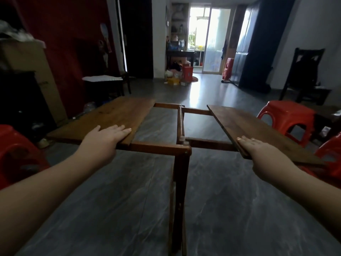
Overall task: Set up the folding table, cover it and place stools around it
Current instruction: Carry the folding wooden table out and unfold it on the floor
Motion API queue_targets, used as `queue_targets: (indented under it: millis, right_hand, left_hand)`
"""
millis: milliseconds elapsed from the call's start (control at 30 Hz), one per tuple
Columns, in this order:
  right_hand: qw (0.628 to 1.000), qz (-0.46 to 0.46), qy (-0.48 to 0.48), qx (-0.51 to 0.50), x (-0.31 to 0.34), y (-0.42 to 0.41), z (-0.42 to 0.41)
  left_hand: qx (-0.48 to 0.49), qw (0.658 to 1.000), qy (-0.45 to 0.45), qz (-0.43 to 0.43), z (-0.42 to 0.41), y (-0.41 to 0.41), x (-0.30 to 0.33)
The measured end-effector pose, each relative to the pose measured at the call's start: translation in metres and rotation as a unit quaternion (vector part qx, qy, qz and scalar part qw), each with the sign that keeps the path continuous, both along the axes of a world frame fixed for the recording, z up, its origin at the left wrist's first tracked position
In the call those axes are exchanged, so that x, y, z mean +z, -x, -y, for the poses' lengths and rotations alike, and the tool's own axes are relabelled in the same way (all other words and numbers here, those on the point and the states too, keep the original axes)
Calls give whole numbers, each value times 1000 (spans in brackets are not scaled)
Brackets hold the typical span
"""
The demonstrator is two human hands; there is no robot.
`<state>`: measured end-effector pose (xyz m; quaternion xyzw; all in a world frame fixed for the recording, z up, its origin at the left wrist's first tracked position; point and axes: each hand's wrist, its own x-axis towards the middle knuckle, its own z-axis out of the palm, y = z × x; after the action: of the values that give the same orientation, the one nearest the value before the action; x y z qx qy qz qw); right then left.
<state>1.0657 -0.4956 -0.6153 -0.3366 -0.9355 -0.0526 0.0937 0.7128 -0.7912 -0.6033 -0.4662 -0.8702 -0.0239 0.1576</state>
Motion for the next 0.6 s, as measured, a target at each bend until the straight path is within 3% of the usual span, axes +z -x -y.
queue_targets:
  millis: [600]
  right_hand:
    - [999,12,-47,19,26,8,-40]
  left_hand:
    - [-10,999,-11,-28,-19,-7,20]
